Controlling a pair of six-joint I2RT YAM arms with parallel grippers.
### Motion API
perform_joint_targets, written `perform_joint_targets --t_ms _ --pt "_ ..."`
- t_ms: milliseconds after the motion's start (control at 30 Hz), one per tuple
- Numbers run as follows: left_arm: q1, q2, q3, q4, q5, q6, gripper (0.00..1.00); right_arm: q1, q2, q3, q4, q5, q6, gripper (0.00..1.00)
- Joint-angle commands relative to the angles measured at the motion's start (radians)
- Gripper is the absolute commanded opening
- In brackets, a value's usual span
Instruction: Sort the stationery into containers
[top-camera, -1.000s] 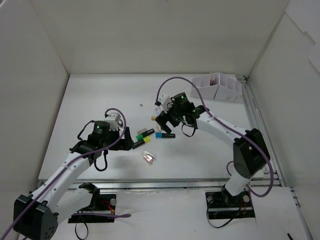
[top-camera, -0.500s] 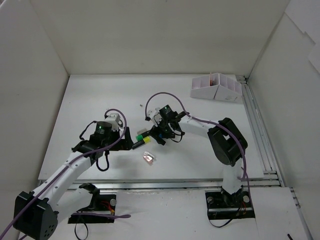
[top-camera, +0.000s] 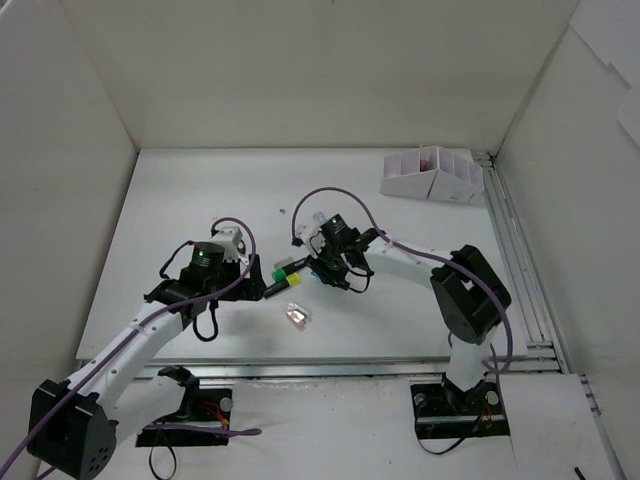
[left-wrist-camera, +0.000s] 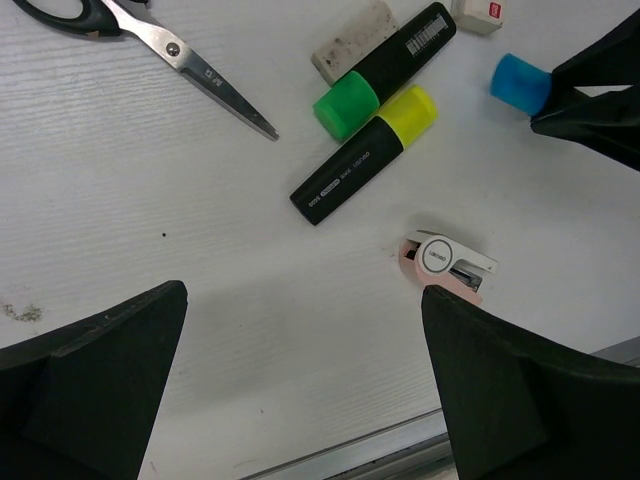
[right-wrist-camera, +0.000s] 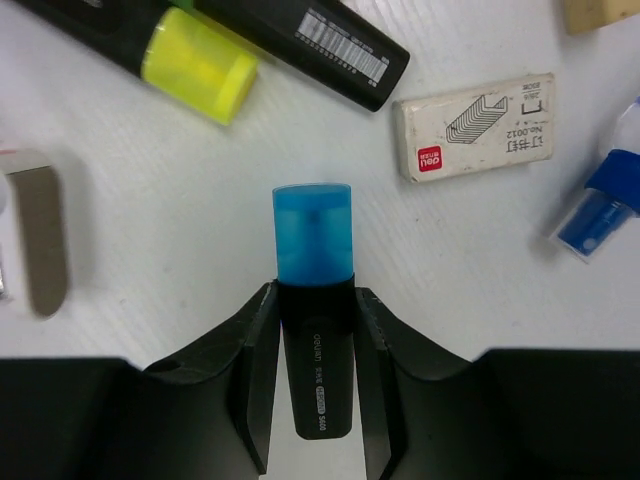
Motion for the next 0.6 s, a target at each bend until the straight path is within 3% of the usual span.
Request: perform_joint_targets --t_ms 0,167,300,400,433,567 --pt "-0.006 -0.004 0.050 0.058 0.018 0.038 1.00 -0.003 -0.212 -0.016 0.061 -0.001 0.032 0.00" --pt "-0.017 0.015 0.064 0.081 0.023 0.064 1.00 -0.140 -0.392 -0.124 0.286 -0.028 0.156 0.00" --pt "-0.026 0.036 0.095 0.090 0.032 0.087 1.00 -0.297 -0.485 -0.156 0.519 0.144 0.319 0.00" --pt "-0.026 0.051 0.110 0.104 0.035 0.107 1.00 -0.457 -0.458 -0.101 0.576 0.200 0.395 0.00" --pt "-0.026 0.058 0.115 0.106 0.035 0.111 0.99 -0.538 -0.441 -0.086 0.593 0.188 0.415 0.00" --pt "-0.026 0.058 0.123 0.133 0.069 0.147 0.99 -0.738 -0.305 -0.003 0.763 -0.098 0.439 0.00"
